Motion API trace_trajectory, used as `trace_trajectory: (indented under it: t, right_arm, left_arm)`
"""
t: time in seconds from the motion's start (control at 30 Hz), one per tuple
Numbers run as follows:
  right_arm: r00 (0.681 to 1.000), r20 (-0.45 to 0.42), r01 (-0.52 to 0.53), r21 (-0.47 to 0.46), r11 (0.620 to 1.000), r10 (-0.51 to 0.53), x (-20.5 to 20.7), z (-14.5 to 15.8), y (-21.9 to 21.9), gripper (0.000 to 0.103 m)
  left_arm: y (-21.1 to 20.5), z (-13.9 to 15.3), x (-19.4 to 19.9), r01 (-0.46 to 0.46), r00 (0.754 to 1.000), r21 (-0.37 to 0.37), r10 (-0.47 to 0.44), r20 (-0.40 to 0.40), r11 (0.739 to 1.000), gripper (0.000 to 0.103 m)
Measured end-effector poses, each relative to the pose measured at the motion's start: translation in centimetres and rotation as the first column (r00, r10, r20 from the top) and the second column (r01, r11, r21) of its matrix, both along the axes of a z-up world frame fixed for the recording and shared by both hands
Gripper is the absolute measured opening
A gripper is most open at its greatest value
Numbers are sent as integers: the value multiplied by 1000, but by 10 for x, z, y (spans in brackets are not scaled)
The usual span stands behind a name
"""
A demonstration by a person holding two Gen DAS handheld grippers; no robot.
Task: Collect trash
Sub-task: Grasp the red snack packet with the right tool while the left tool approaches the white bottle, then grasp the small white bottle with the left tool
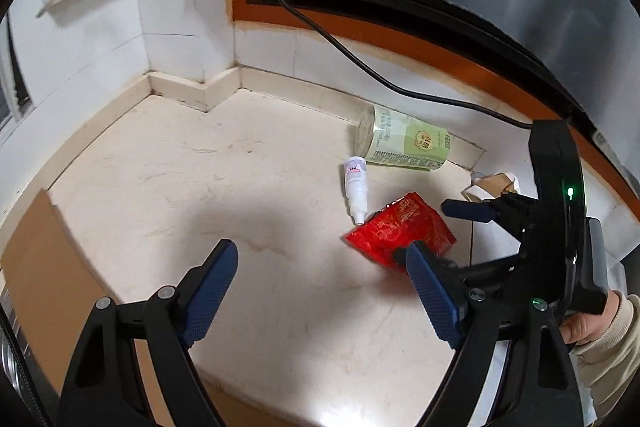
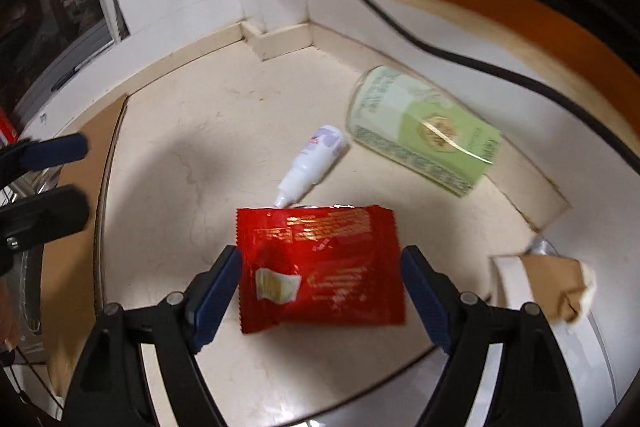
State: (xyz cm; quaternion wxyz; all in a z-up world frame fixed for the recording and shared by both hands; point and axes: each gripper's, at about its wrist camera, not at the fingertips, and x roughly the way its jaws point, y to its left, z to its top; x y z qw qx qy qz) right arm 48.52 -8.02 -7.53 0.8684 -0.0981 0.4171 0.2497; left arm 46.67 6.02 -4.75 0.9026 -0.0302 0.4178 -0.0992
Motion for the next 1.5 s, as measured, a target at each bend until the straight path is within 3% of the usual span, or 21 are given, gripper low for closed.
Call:
trace_trajectory:
  t: [0.13,0.33,0.53,0.57,0.63,0.67,0.7,0.9,1.03,1.13,1.3,1.37,1.47,1.5]
  right_arm:
    - [1000,17,-15,-75,997,16,4,-13,12,82]
    - [999,-6,46,-84,995,-47,19,-24,3,82]
    - [1000,11,21,-86,996,-20,9,-26,-7,80]
    - [1000,20,23,-81,996,-22,6,-25,-10,74]
    - [998,43,39,-57,998,-37,2,-23,-17,46]
    - [999,36,39,-41,998,-38,1,-22,-22,26]
    - [999,24,41,-25,999,-41,1,-21,-26,21]
    - [998,33,61,25,998,-62,-6,-16,-44,7]
    - [986,89,133,87,987,-140,-2,2,-60,6]
    - [974,133,173,87,981,-183,3,10,-67,6]
    - [971,140,182,81,980,-192,9,6,-69,6]
    - [972,137,179,78,981,-188,6,3,-69,6]
    - [975,127,173,73,982,-181,5,-2,-70,6]
    - [976,124,171,73,983,-179,4,-4,-71,6]
  left_arm:
    - [-5,-8,10,16,1000,-1,-16,0,1000,85]
    - [-14,-12,16,36,999,23,-36,1,999,85]
    - [-23,-20,27,39,999,20,-39,-5,999,85]
    - [-24,-21,29,38,999,18,-38,-7,999,85]
    - [-27,-25,33,36,999,12,-36,-10,999,85]
    - [-28,-26,36,35,999,11,-35,-12,999,85]
    - [-30,-28,39,34,999,10,-34,-15,999,85]
    - [-41,-39,55,25,999,-21,-26,-32,999,85]
    - [-52,-48,69,25,999,-35,-27,-46,999,83]
    - [-59,-57,78,18,998,-40,-20,-63,999,74]
    - [-71,-70,96,-6,996,-19,4,-91,1000,73]
    - [-74,-76,104,-15,994,-24,12,-112,1000,68]
    - [-79,-80,110,-20,993,-8,19,-121,1000,39]
    - [-79,-80,110,-19,993,-5,18,-120,1000,23]
